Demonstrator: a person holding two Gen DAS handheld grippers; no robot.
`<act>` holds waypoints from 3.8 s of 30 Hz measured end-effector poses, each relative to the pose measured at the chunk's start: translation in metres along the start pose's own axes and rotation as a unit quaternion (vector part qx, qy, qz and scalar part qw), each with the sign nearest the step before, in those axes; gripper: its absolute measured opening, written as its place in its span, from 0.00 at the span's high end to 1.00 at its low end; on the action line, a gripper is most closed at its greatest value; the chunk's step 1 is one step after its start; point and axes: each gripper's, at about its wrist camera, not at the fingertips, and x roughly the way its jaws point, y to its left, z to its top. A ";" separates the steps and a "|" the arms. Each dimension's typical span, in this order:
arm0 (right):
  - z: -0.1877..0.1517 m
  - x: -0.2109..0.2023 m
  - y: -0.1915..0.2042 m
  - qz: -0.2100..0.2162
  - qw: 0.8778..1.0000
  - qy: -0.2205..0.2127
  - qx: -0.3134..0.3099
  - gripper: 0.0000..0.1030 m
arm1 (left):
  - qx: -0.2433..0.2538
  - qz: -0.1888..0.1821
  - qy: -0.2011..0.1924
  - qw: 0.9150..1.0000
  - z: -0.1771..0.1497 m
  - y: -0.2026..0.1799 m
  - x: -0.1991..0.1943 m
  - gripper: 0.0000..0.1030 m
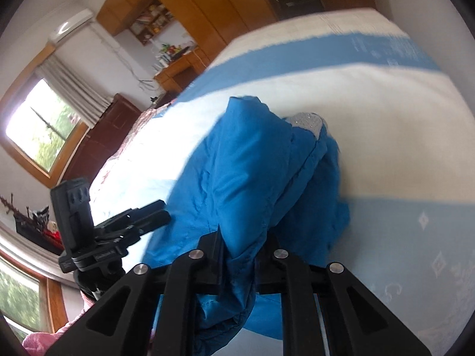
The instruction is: Fold large clothes
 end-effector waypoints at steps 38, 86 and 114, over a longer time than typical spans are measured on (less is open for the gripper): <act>-0.096 0.005 0.047 -0.061 0.987 -0.063 -0.135 0.69 | 0.034 0.056 -0.020 0.998 -0.057 -0.015 -0.023 0.44; -0.001 0.043 -0.038 -0.064 0.994 -0.083 -0.009 0.72 | -0.013 0.017 0.075 0.997 0.065 0.019 0.079 0.43; -0.071 0.007 0.011 -0.048 0.990 -0.119 -0.062 0.61 | 0.040 0.088 -0.034 0.995 -0.026 -0.007 -0.009 0.35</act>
